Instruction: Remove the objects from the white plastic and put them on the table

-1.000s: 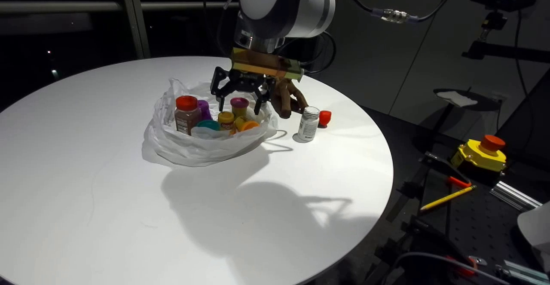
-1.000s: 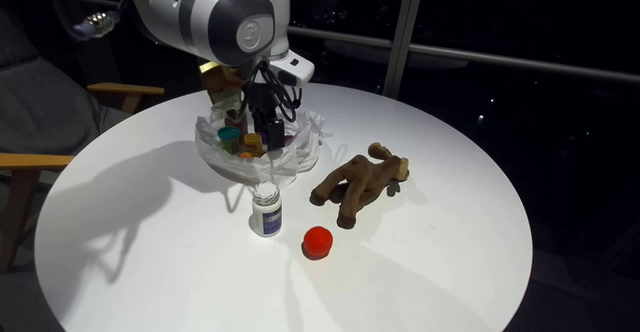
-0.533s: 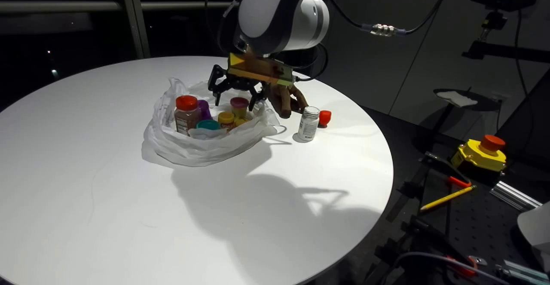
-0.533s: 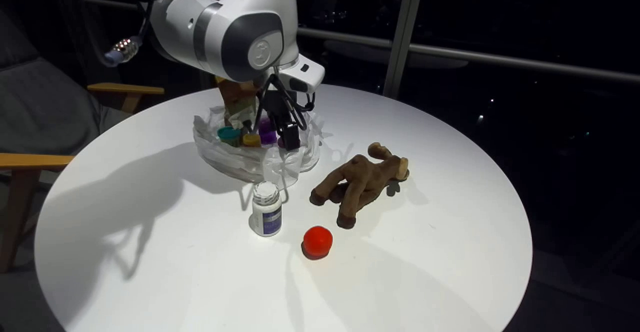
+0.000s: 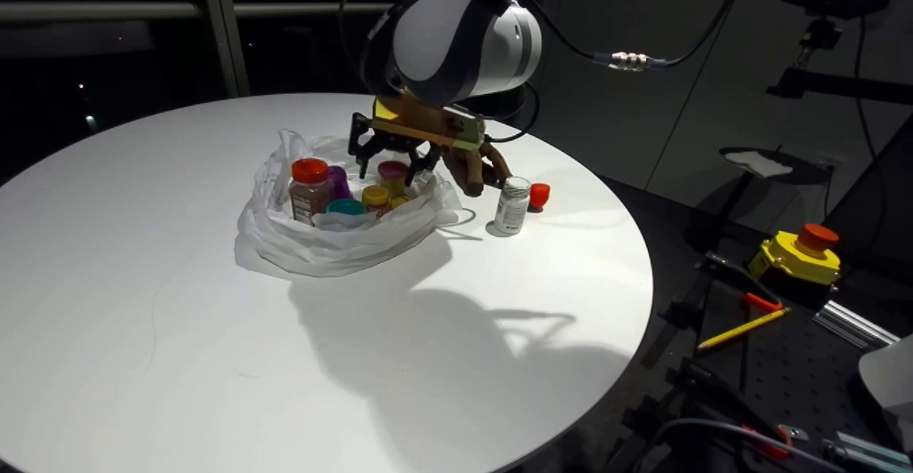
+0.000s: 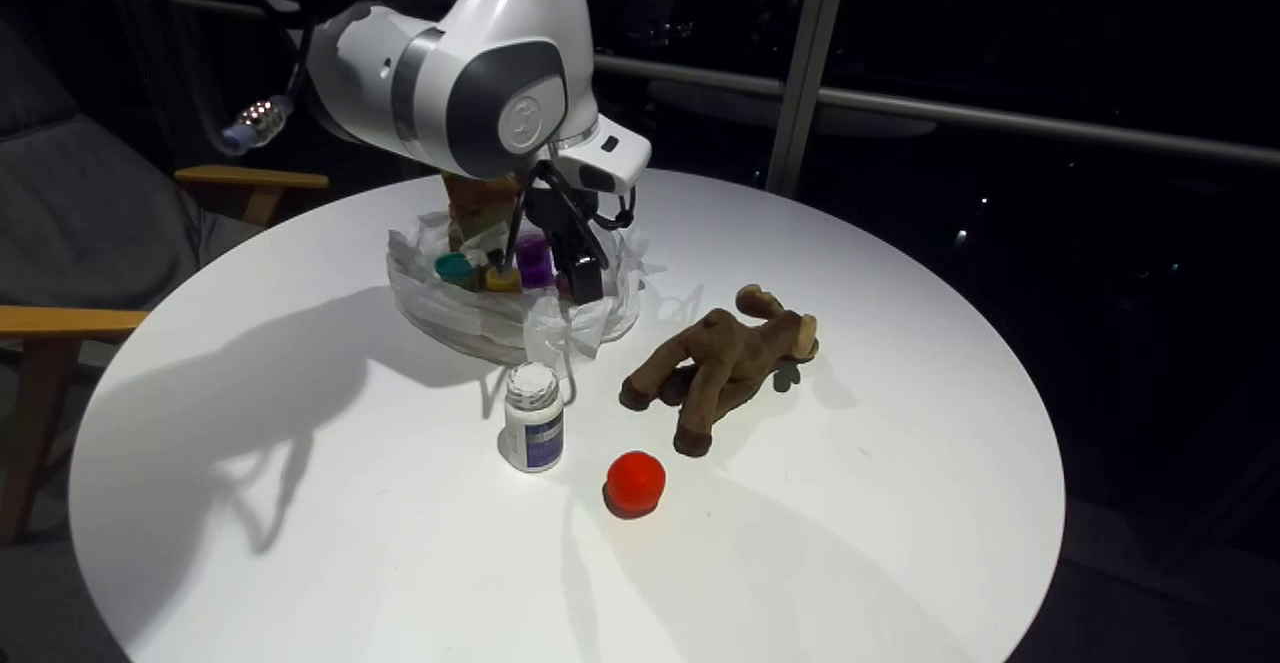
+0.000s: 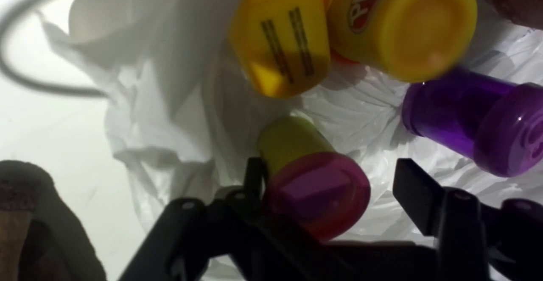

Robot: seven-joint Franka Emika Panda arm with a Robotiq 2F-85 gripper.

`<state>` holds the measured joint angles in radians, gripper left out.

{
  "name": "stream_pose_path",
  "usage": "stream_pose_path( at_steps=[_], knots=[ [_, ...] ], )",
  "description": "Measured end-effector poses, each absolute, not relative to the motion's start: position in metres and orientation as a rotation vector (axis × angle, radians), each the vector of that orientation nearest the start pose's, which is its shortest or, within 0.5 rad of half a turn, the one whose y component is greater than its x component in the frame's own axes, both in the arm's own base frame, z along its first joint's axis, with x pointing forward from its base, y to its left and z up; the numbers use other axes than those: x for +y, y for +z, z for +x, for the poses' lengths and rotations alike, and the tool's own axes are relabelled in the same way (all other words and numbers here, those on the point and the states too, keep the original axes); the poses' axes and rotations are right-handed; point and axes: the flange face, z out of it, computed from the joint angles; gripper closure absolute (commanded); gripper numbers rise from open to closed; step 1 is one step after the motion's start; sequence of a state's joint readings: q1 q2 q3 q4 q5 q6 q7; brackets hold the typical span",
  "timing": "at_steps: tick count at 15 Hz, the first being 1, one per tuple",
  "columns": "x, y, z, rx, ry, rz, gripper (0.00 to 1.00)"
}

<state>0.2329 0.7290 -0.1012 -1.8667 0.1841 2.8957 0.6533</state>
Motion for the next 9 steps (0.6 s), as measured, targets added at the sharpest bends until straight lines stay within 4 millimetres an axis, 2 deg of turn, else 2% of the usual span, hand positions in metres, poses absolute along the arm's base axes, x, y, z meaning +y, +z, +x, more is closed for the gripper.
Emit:
stream_pose_path(
  at_steps=[3, 6, 9],
  knots=[
    [0.076, 0.163, 0.658, 0.976, -0.453, -2.816, 0.77],
    [0.069, 0.175, 0.662, 0.987, -0.489, -2.813, 0.77],
    [0.072, 0.184, 0.662, 0.980, -0.507, -2.813, 0.77]
  ],
)
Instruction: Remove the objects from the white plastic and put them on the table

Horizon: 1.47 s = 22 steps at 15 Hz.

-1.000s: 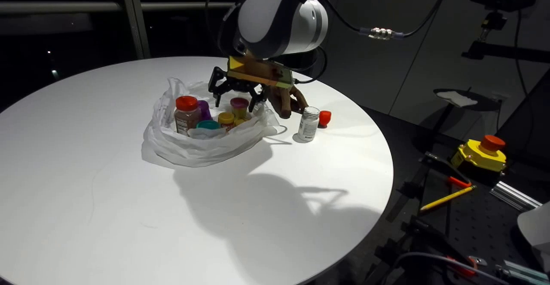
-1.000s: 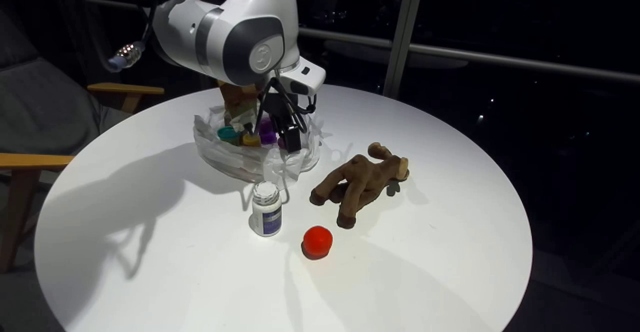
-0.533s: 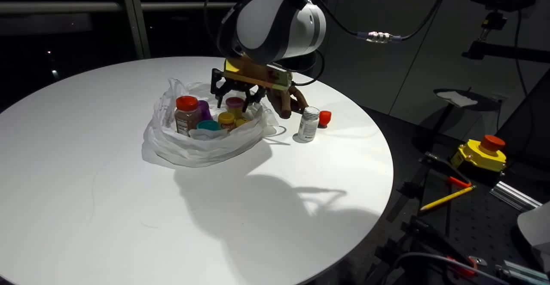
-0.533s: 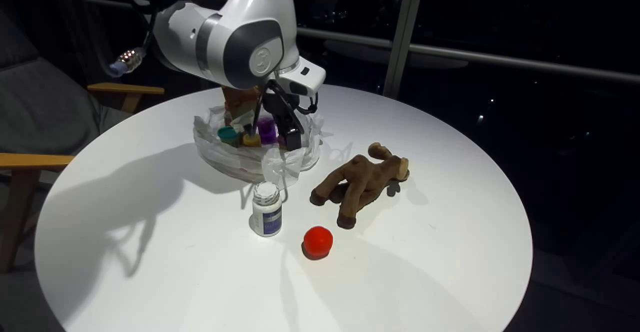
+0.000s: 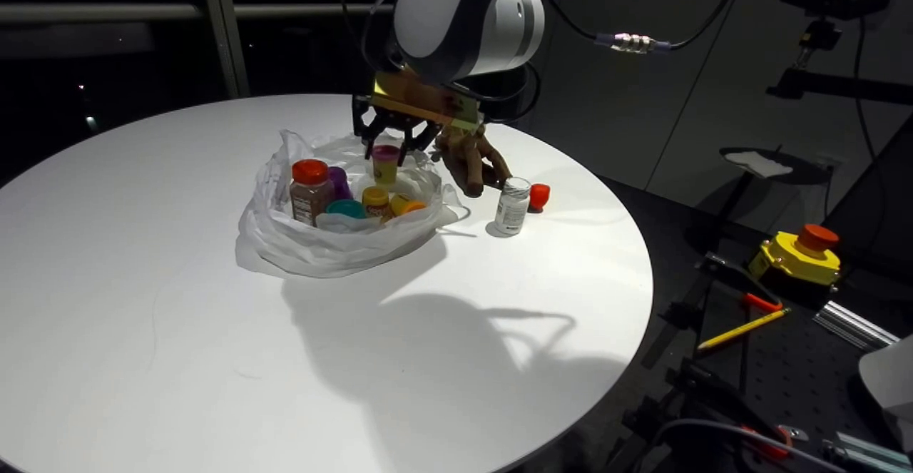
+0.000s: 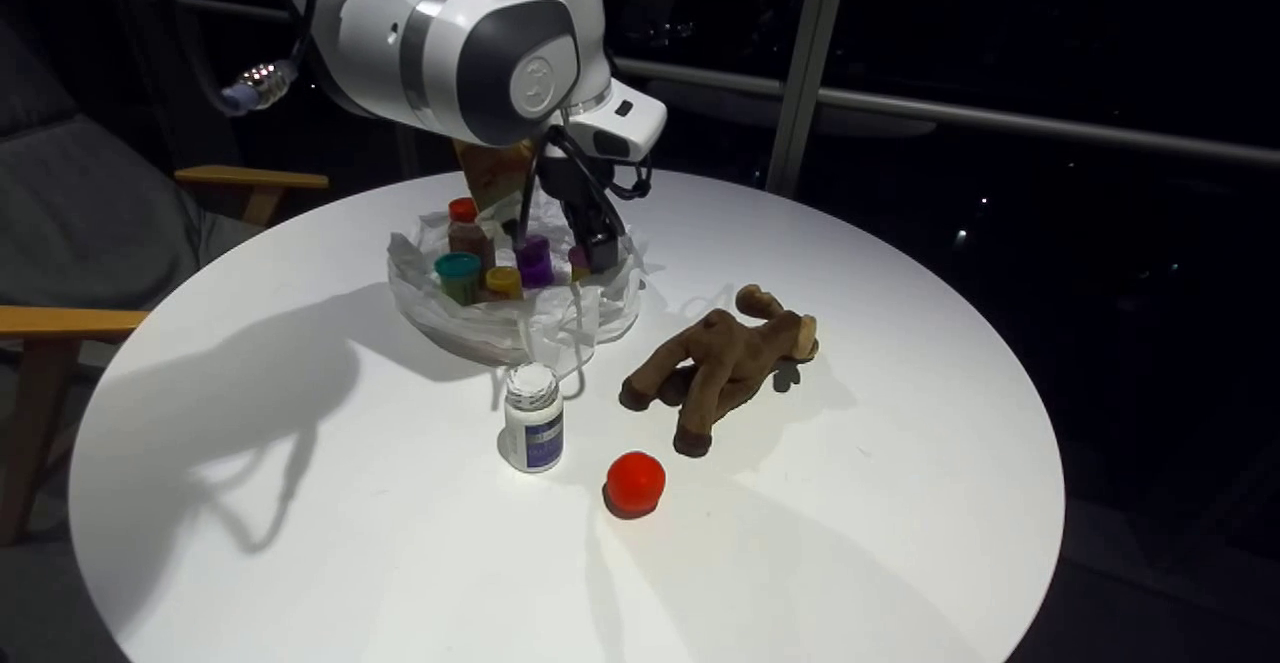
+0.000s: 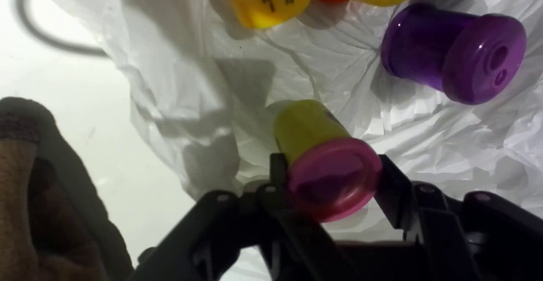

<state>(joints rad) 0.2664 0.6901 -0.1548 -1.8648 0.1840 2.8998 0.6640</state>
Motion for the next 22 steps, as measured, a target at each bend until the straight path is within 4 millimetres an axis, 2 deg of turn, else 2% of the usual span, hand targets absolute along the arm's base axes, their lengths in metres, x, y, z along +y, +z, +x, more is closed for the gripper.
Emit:
stream_pose_path(
  at_steps=[3, 5, 9, 12, 14, 16, 19, 22],
  knots=[
    [0.088, 0.198, 0.653, 0.937, -0.498, -2.821, 0.77],
    [0.108, 0.211, 0.634, 0.873, -0.460, -2.847, 0.77],
    [0.143, 0.238, 0.570, 0.706, -0.319, -2.935, 0.77],
    [0.150, 0.244, 0.516, 0.584, -0.183, -2.993, 0.77],
    [0.147, 0.240, 0.489, 0.492, -0.123, -3.024, 0.77],
    [0.137, 0.228, 0.473, 0.419, -0.086, -3.053, 0.77],
    [0.111, 0.202, 0.467, 0.319, -0.122, -3.101, 0.77],
    [0.081, 0.174, 0.474, 0.253, -0.252, -3.126, 0.77]
  ],
)
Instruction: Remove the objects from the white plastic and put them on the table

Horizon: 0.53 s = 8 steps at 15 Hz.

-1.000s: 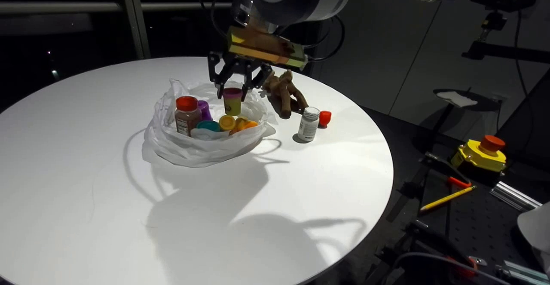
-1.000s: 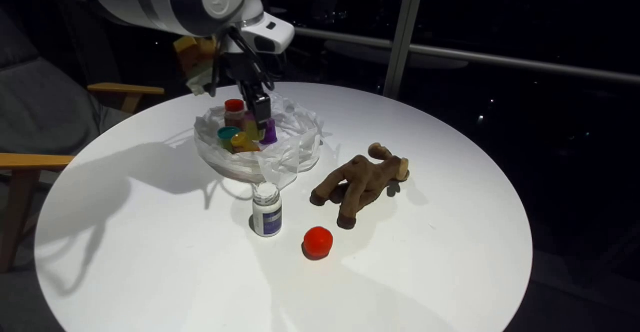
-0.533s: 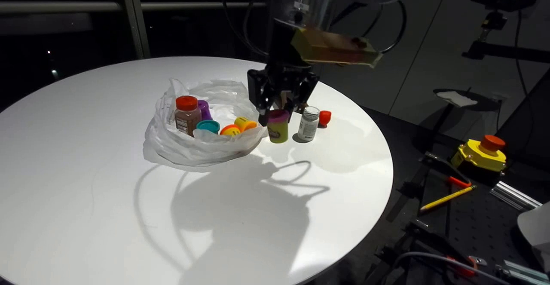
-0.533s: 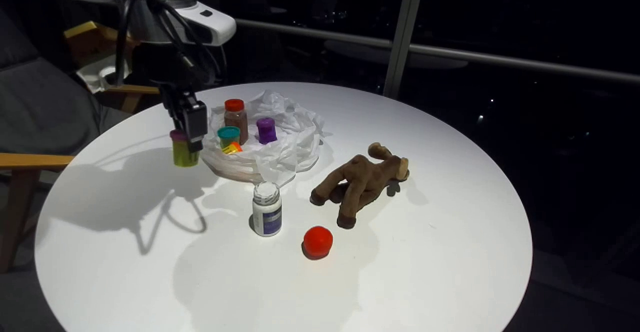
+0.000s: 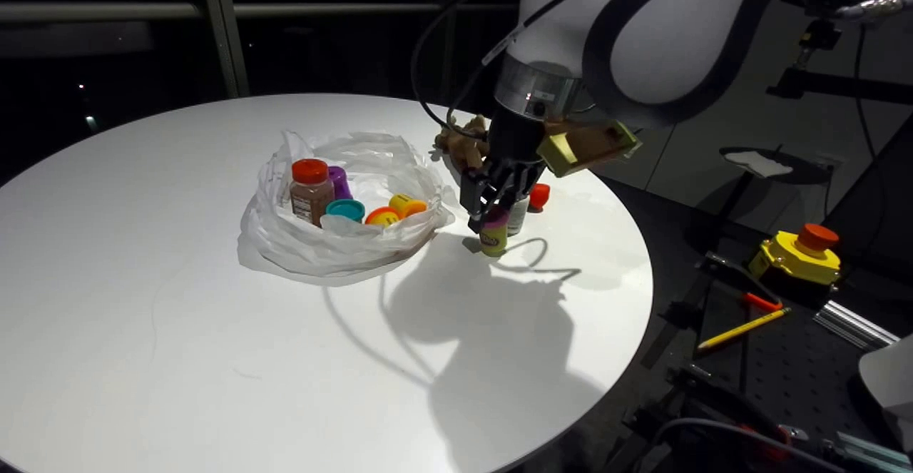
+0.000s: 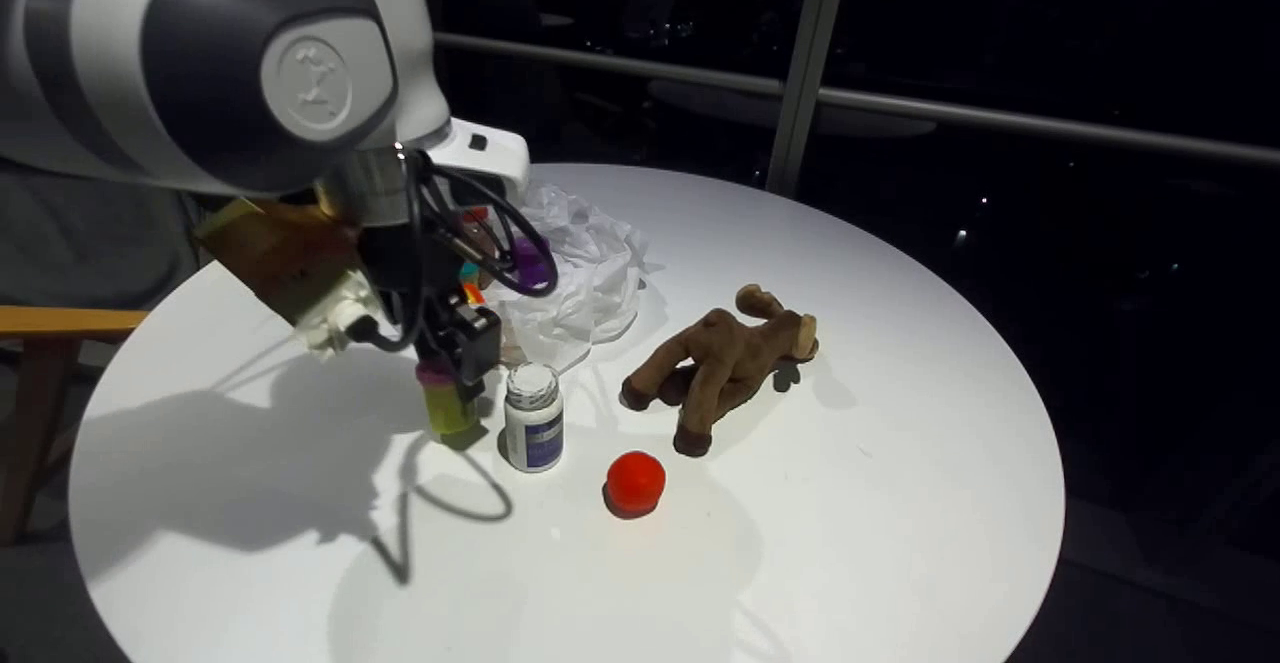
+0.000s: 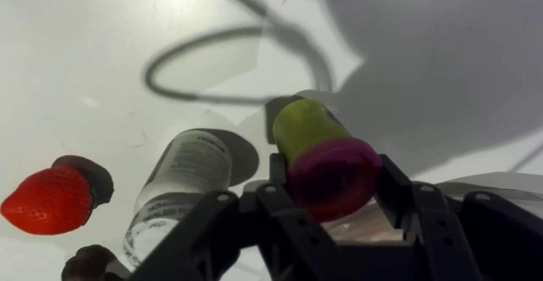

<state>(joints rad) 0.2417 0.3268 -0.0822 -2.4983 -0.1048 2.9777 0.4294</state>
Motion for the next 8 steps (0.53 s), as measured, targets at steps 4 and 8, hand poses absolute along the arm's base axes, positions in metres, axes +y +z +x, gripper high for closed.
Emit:
stream_pose_path(
  at_steps=[4, 8],
  knots=[
    [0.063, 0.164, 0.481, 0.190, -0.399, -3.109, 0.11],
    [0.075, 0.179, 0.486, 0.120, -0.469, -3.057, 0.00]
  ],
)
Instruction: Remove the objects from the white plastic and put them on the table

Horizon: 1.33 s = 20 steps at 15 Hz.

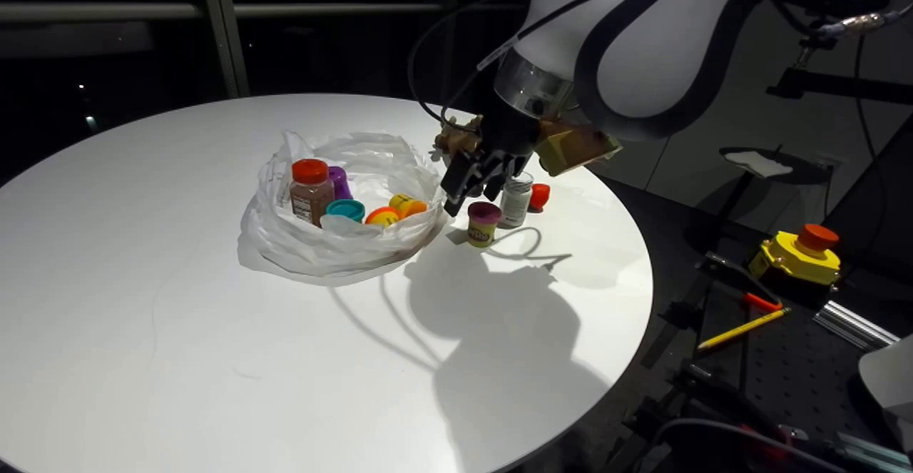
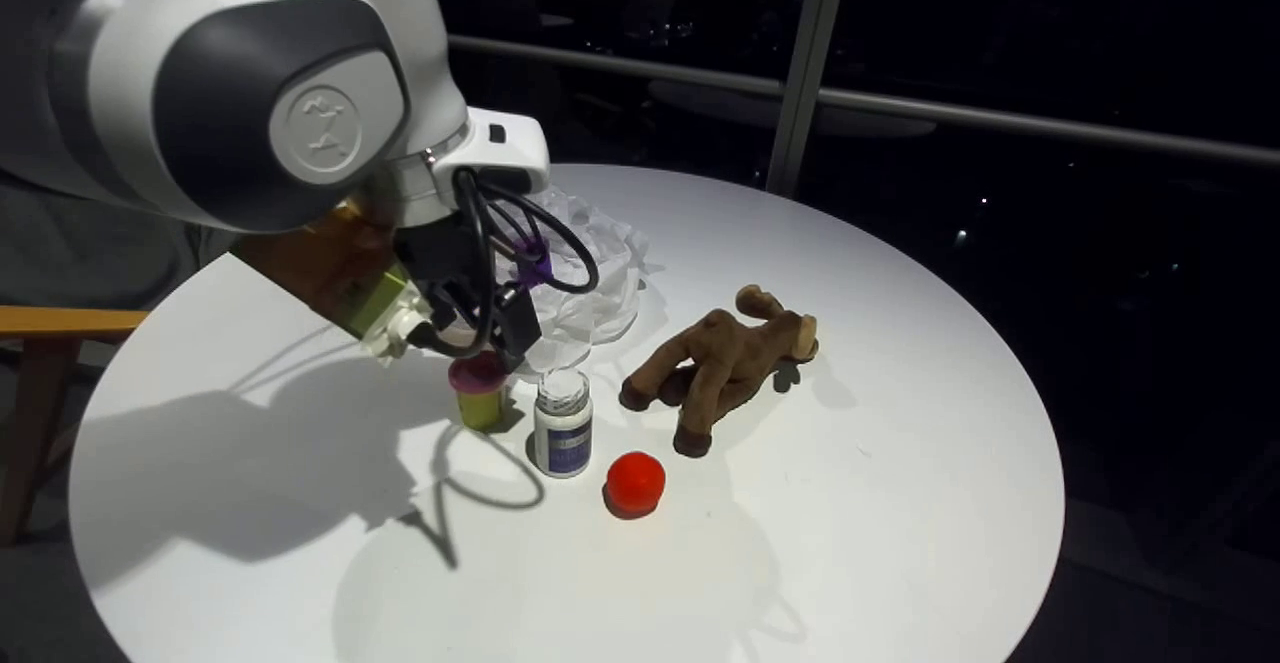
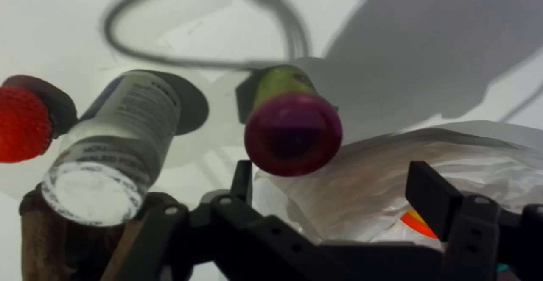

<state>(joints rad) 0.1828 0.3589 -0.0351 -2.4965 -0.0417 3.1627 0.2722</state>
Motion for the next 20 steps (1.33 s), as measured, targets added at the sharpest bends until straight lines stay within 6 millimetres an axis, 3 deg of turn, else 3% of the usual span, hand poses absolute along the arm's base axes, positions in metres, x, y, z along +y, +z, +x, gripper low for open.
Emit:
stream_pose_path(
  at_steps=[4, 8, 11, 14, 20],
  knots=[
    [0.110, 0.218, 0.496, 0.005, -0.528, -2.982, 0.00],
    [0.133, 0.242, 0.521, -0.178, -0.375, -3.022, 0.00],
    [0.127, 0.241, 0.548, -0.301, -0.230, -3.095, 0.00],
    [0.121, 0.226, 0.574, -0.378, -0.142, -3.120, 0.00],
    [0.149, 0.220, 0.607, -0.495, -0.203, -3.072, 0.00]
  ],
)
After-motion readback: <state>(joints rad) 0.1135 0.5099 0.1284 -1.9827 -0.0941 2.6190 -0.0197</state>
